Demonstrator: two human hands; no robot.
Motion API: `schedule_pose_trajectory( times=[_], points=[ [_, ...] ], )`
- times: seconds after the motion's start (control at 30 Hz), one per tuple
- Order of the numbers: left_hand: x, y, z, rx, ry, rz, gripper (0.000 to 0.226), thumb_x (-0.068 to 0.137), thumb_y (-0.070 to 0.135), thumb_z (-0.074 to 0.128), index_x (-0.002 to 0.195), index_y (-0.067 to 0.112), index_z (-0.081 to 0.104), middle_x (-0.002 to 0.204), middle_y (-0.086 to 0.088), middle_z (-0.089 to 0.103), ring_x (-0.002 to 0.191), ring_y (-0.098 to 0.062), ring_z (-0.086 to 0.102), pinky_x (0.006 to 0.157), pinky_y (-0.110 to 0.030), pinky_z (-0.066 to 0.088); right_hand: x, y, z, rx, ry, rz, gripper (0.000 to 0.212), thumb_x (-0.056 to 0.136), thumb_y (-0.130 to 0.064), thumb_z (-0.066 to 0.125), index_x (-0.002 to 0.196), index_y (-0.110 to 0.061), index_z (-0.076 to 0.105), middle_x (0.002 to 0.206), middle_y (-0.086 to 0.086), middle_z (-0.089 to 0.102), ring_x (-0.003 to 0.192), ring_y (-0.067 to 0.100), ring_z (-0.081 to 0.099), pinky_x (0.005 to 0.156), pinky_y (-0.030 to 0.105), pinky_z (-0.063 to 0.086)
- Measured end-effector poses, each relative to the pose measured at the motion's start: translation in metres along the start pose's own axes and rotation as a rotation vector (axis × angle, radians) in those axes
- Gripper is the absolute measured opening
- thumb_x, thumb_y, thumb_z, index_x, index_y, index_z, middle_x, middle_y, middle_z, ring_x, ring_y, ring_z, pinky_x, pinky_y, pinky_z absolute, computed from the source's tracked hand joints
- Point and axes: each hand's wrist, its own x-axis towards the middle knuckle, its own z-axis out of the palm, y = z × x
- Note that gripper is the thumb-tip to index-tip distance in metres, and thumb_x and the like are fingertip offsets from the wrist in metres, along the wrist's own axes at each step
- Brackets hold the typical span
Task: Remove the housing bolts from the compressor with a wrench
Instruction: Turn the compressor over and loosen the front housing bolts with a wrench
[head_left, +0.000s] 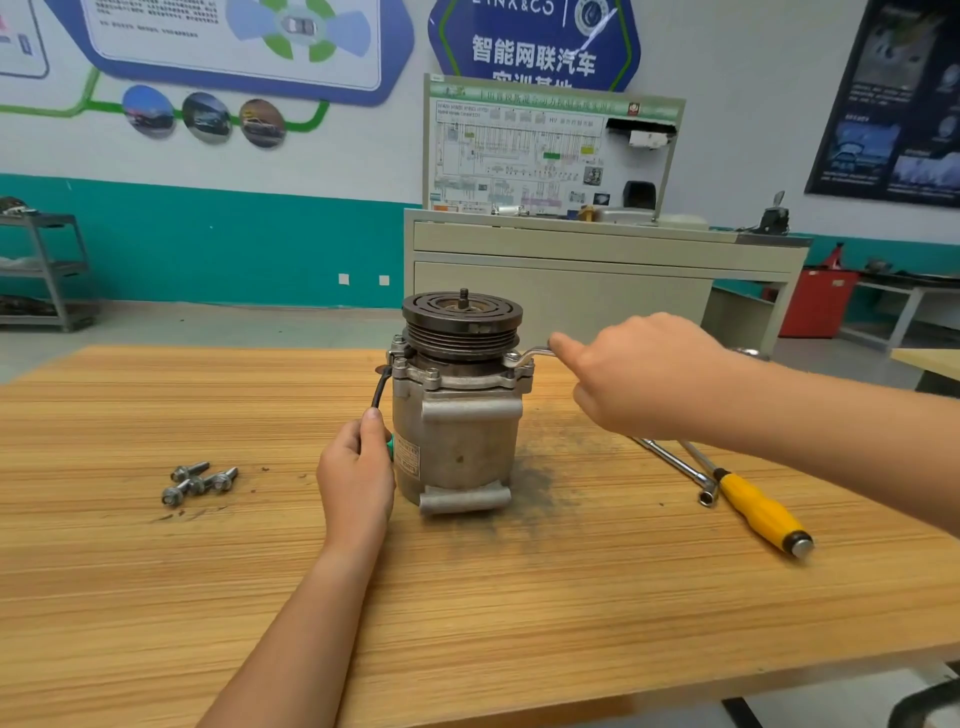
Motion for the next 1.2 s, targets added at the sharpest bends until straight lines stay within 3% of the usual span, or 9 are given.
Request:
schedule_pose_trajectory(
  times=[0.27,0.37,0.4,0.47,0.6,0.73,0.93,1.1,1.2],
  points=[
    [-0.001,-0.002,0.001,0.020,0.017,0.006,0.039,0.098,0.030,0.041,0.064,0.013,0.044,0.061,-0.006,0.042,0.062,-0.023,0.040,0.059,-0.036,0.033,0.031,0.018,0.019,-0.092,-0.025,0.020,0.031,0.091,-0.001,0.040,0.119,-0.014,0.043,0.058,-0.002,0.036,0.047,0.014,0.035,0.041,0.026,0.026],
    [0.000,-0.003,0.002,0.019,0.020,0.007,0.040,0.098,0.029,0.041,0.061,0.015,0.042,0.060,-0.005,0.042,0.062,-0.023,0.041,0.059,-0.036,0.033,0.050,0.011,0.034,0.044,0.029,0.047,0.031,0.089,0.004,0.041,0.116,-0.010,0.043,0.071,0.002,0.053,0.073,0.025,0.051,0.079,0.037,0.042],
    [0.000,-0.003,0.002,0.023,0.023,0.009,0.040,0.098,0.029,0.041,0.061,0.015,0.042,0.060,-0.004,0.042,0.062,-0.023,0.042,0.059,-0.035,0.033,0.055,0.007,0.041,0.079,0.058,0.054,0.032,0.088,0.005,0.041,0.117,-0.009,0.044,0.085,0.005,0.062,0.088,0.027,0.055,0.093,0.039,0.037],
    [0.001,-0.003,0.002,0.037,0.024,0.016,0.039,0.098,0.030,0.041,0.062,0.015,0.044,0.061,-0.006,0.044,0.062,-0.023,0.043,0.059,-0.034,0.033,0.062,-0.001,0.052,0.149,0.120,0.079,0.033,0.088,0.004,0.041,0.119,-0.008,0.046,0.106,0.009,0.064,0.104,0.027,0.055,0.102,0.038,0.029],
    [0.000,-0.004,0.002,0.050,0.023,0.019,0.039,0.099,0.031,0.040,0.065,0.014,0.045,0.063,-0.009,0.046,0.063,-0.022,0.043,0.059,-0.034,0.034,0.051,0.004,0.053,0.427,0.283,0.252,0.032,0.095,-0.005,0.036,0.124,-0.012,0.047,0.097,0.009,0.064,0.087,0.030,0.057,0.069,0.034,0.037],
    [0.000,-0.005,0.003,0.054,0.027,0.017,0.039,0.099,0.031,0.040,0.064,0.015,0.044,0.062,-0.009,0.045,0.062,-0.021,0.042,0.058,-0.033,0.033,0.021,0.014,0.029,0.829,0.410,0.383,0.035,0.098,-0.018,0.035,0.133,-0.020,0.041,0.072,0.009,0.054,0.066,0.029,0.050,0.057,0.033,0.036],
    [0.001,-0.004,0.004,0.046,0.036,0.010,0.039,0.098,0.031,0.041,0.062,0.015,0.041,0.060,-0.006,0.043,0.059,-0.019,0.040,0.054,-0.032,0.032,-0.014,-0.001,-0.001,0.456,0.036,0.269,0.046,0.094,-0.011,0.035,0.134,-0.034,0.034,0.067,-0.002,0.042,0.055,0.014,0.040,0.044,0.024,0.027],
    [0.001,-0.003,0.002,0.031,0.036,-0.004,0.039,0.097,0.030,0.042,0.061,0.016,0.040,0.058,-0.001,0.041,0.061,-0.020,0.042,0.056,-0.032,0.033,-0.010,-0.015,-0.011,0.326,-0.080,0.254,0.046,0.087,-0.002,0.035,0.129,-0.019,0.039,0.078,0.003,0.052,0.056,0.017,0.034,0.043,0.025,0.024],
    [0.001,-0.003,0.002,0.032,0.042,-0.011,0.039,0.097,0.030,0.042,0.061,0.016,0.040,0.059,-0.002,0.041,0.062,-0.021,0.042,0.057,-0.032,0.033,-0.005,-0.025,-0.022,0.223,-0.125,0.216,0.035,0.086,0.000,0.039,0.119,-0.011,0.044,0.062,0.000,0.031,0.051,0.016,0.027,0.042,0.027,0.022]
  ],
)
